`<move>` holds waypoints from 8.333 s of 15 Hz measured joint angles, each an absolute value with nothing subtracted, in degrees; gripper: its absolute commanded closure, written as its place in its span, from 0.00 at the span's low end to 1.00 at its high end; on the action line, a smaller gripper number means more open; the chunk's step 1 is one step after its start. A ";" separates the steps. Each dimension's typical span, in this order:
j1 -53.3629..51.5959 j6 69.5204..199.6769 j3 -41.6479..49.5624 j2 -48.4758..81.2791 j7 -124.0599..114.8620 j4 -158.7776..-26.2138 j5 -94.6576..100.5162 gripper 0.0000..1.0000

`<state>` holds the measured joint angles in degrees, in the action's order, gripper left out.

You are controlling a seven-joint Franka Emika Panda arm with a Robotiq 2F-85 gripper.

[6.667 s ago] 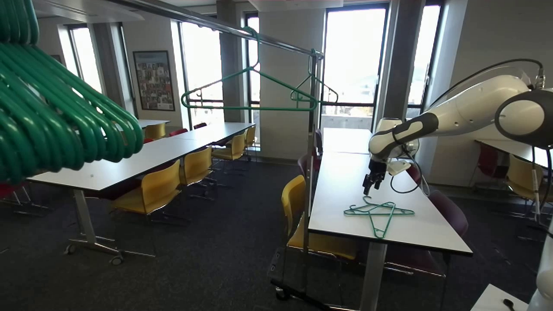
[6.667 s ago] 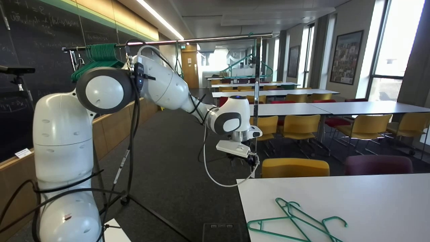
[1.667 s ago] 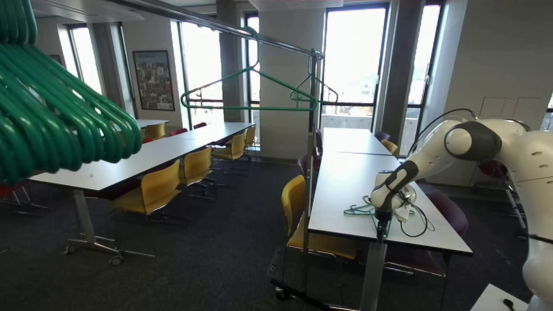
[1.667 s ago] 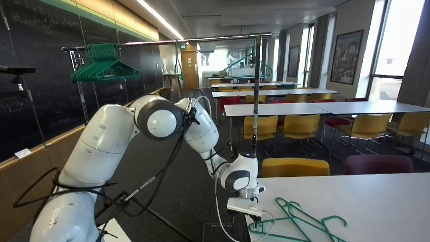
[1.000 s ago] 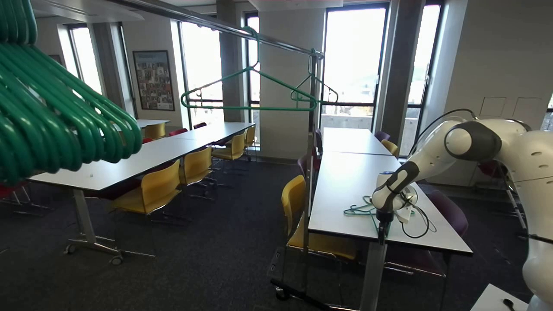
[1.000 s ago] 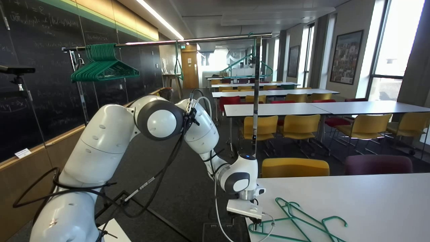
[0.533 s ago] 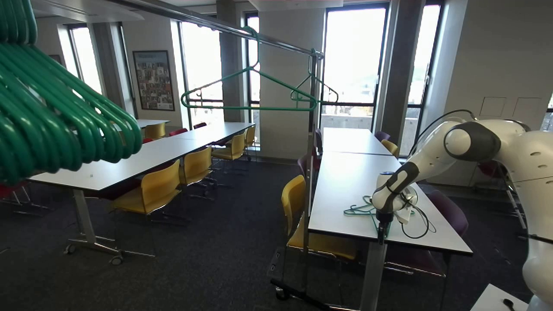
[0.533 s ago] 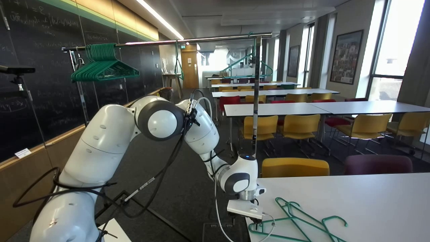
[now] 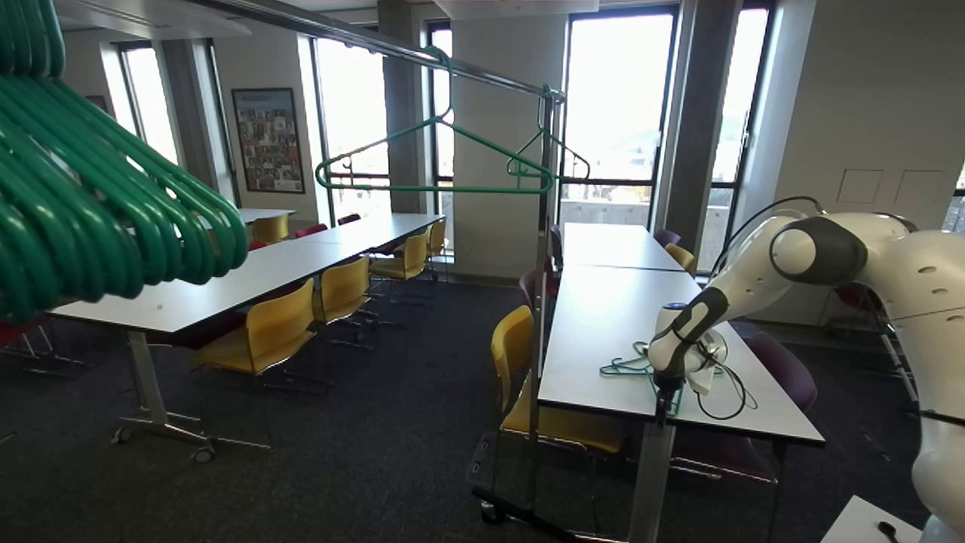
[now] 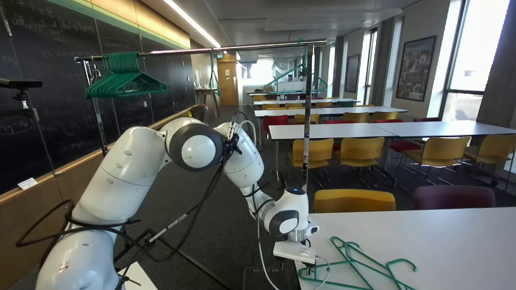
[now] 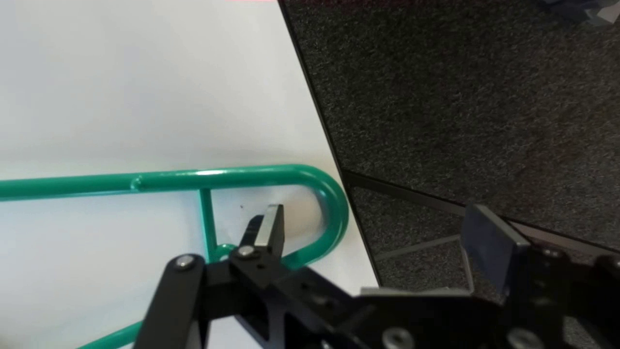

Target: Pick up one hanger from the table and put it on the right side of the railing

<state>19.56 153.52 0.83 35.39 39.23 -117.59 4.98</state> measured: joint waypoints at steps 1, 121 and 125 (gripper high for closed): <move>19.55 154.39 0.79 35.51 39.23 -117.59 4.99 0.00; 8.28 78.13 8.01 12.16 123.62 -107.57 -50.50 0.96; 10.18 71.52 7.67 22.02 123.61 -98.31 -53.41 0.96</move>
<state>10.18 71.52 7.67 22.02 123.61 -98.31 -53.41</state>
